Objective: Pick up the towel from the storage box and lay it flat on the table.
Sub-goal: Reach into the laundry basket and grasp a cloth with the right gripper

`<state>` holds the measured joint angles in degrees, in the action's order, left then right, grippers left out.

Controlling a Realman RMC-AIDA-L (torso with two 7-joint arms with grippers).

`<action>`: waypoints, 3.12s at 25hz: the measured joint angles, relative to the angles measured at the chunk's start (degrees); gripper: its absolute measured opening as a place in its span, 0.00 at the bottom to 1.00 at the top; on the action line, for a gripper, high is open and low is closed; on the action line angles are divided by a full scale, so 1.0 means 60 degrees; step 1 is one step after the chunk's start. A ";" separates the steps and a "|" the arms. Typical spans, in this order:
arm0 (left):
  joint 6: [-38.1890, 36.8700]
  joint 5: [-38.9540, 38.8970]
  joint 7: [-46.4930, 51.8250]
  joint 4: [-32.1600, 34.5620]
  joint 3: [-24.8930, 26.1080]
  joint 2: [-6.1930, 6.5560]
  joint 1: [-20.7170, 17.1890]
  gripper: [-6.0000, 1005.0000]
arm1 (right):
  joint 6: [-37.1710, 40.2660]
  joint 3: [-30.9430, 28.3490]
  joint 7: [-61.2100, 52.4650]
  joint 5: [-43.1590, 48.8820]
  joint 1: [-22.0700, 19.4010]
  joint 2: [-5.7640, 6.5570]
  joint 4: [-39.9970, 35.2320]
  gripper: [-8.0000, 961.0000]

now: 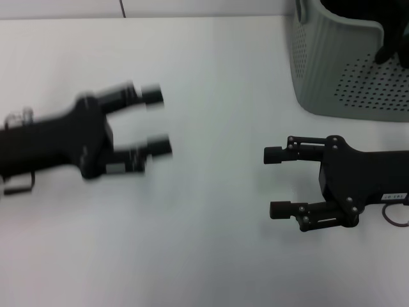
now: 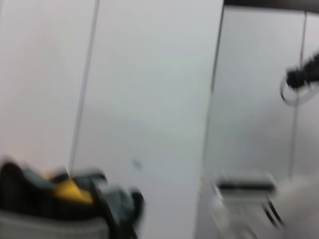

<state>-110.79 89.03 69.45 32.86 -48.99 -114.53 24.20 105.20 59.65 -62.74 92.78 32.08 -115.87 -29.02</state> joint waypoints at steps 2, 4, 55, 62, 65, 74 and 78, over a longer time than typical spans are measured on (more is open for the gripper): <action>0.0113 -0.0564 0.0796 0.0883 0.0181 -0.0213 0.0089 0.85 | -0.0090 -0.0022 0.0001 -0.0004 -0.0113 0.0013 0.0102 0.81; 0.0259 -0.0852 0.1395 0.1641 0.0244 -0.0360 0.0313 0.85 | -0.0121 -0.0034 0.0000 -0.0007 -0.0276 0.0018 0.0109 0.81; 0.0681 -0.1134 -0.1126 -0.0454 0.0233 -0.0582 -0.1029 0.84 | -0.2130 -0.1650 -1.1532 0.9843 0.4587 0.1967 -0.6462 0.69; 0.0810 -0.1007 -0.1154 -0.0646 0.0247 -0.0598 -0.1030 0.84 | -0.2673 -0.1641 -1.1313 0.9863 0.4661 0.2008 -0.5916 0.69; 0.0814 -0.0992 -0.1160 -0.0711 0.0238 -0.0597 -0.1030 0.84 | -0.2681 -0.1673 -1.1303 0.9867 0.4767 0.2029 -0.5584 0.68; 0.0815 -0.0980 -0.1208 -0.0811 0.0250 -0.0598 -0.1038 0.84 | -0.2582 -0.1556 -1.1333 0.9877 0.4209 0.1601 -0.6365 0.55; 0.0815 -0.0980 -0.1270 -0.0828 0.0256 -0.0599 -0.1041 0.83 | -0.2640 -0.1617 -1.1375 0.9879 0.3667 0.1297 -0.7566 0.47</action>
<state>-105.90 83.15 61.83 27.89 -47.46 -118.12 17.95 89.36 49.95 -130.99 152.05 54.08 -108.09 -74.42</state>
